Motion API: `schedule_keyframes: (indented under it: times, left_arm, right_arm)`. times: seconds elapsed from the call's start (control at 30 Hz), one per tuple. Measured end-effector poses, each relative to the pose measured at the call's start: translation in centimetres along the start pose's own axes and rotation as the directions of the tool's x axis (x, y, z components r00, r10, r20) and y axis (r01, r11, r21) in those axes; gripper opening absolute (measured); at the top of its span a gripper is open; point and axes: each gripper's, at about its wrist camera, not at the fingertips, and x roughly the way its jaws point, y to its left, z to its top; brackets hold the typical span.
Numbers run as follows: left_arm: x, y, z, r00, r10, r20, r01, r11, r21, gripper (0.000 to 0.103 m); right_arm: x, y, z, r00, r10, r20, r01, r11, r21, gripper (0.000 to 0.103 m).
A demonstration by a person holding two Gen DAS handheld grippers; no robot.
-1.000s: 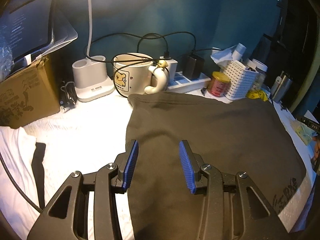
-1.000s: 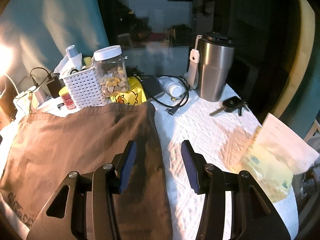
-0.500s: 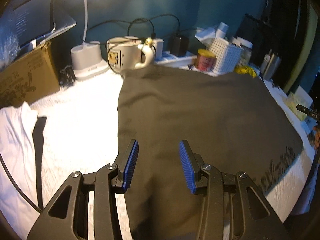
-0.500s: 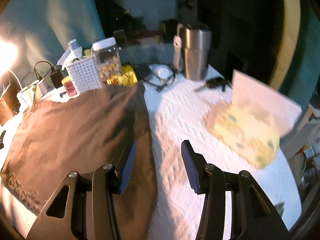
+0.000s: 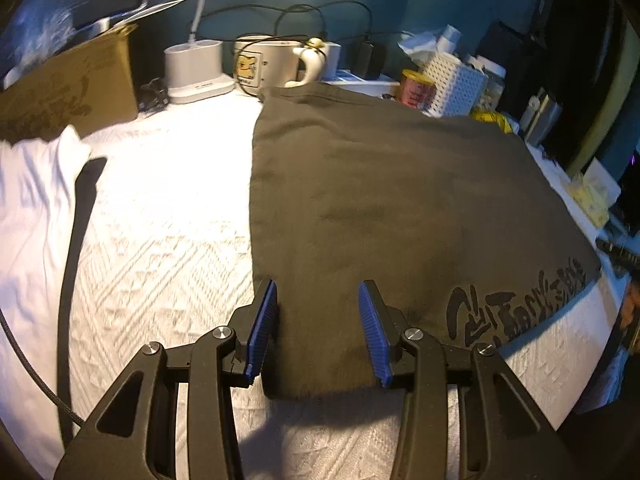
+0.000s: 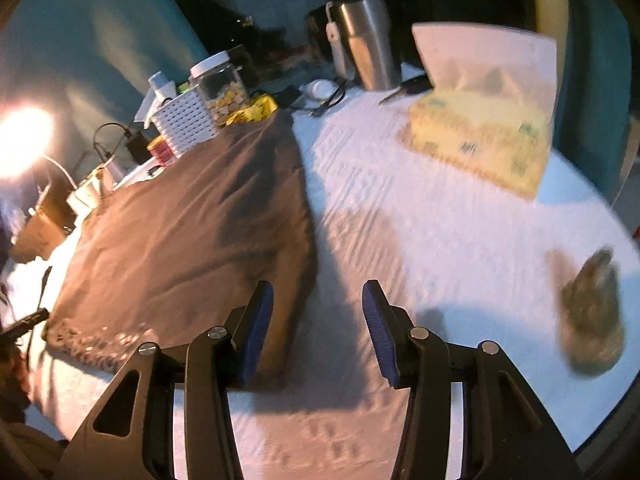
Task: Fold small clothes
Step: 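Move both open grippers back to the folded edge of the shirt, then grasp the folded edge with both grippers and pull it straight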
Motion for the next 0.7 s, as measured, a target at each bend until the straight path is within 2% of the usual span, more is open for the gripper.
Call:
schedule_keyframes:
  times: [0.1, 0.13, 0.23, 0.3, 0.33, 0.37, 0.5, 0.57, 0.6, 0.63, 0.7]
  left_arm:
    - [0.1, 0.5, -0.6, 1.0, -0.015, -0.008, 0.015, 0.999, -0.048, 0.042]
    - [0.2, 0.5, -0.9, 1.0, -0.02, -0.015, 0.019, 0.998, -0.057, 0.042]
    - [0.1, 0.2, -1.3, 1.0, -0.016, -0.016, 0.015, 0.999, -0.043, 0.042]
    - [0.1, 0.1, -1.5, 1.0, -0.008, -0.021, 0.007, 1.0, -0.025, 0.042]
    - [0.0, 0.2, -1.5, 1.0, -0.009, -0.021, 0.009, 0.999, -0.031, 0.042]
    - [-0.1, 0.4, -1.5, 1.0, -0.012, -0.022, 0.011, 0.999, -0.044, 0.042]
    - [-0.4, 1.1, -1.9, 1.0, -0.011, -0.017, 0.009, 0.997, -0.077, 0.043]
    - [-0.6, 1.3, -2.2, 1.0, -0.018, -0.01, 0.017, 0.996, -0.083, 0.056]
    - [-0.6, 1.3, -2.3, 1.0, -0.025, -0.008, 0.024, 0.996, -0.084, 0.057]
    - [-0.7, 1.2, -2.4, 1.0, -0.027, -0.007, 0.026, 0.996, -0.08, 0.058]
    - [-0.4, 0.5, -2.5, 1.0, -0.002, -0.009, 0.002, 1.0, -0.02, 0.059]
  right_arm:
    - [0.8, 0.7, -1.1, 0.999, 0.04, -0.011, -0.04, 0.999, 0.02, 0.05]
    - [0.7, 1.0, -1.4, 0.999, 0.032, 0.013, -0.032, 0.999, 0.022, 0.05]
    - [0.7, 0.9, -2.1, 0.995, 0.076, 0.059, -0.082, 0.991, 0.106, 0.05]
    - [0.6, 0.8, -2.5, 0.992, 0.087, 0.088, -0.1, 0.982, 0.159, 0.044]
    - [0.5, 1.1, -2.7, 0.993, 0.077, 0.087, -0.091, 0.982, 0.167, 0.032]
    - [0.6, 1.2, -2.8, 0.994, 0.073, 0.078, -0.086, 0.981, 0.174, 0.028]
    - [0.4, 1.9, -3.2, 0.996, 0.034, 0.077, -0.046, 0.986, 0.163, 0.019]
    - [0.4, 2.2, -3.3, 0.997, 0.017, 0.069, -0.027, 0.99, 0.141, 0.014]
    - [0.4, 2.3, -3.3, 0.998, 0.013, 0.067, -0.022, 0.991, 0.132, 0.013]
    - [0.4, 2.4, -3.3, 0.998, 0.011, 0.063, -0.018, 0.993, 0.118, 0.01]
    - [0.5, 2.5, -3.3, 0.998, 0.013, 0.058, -0.019, 0.994, 0.104, 0.01]
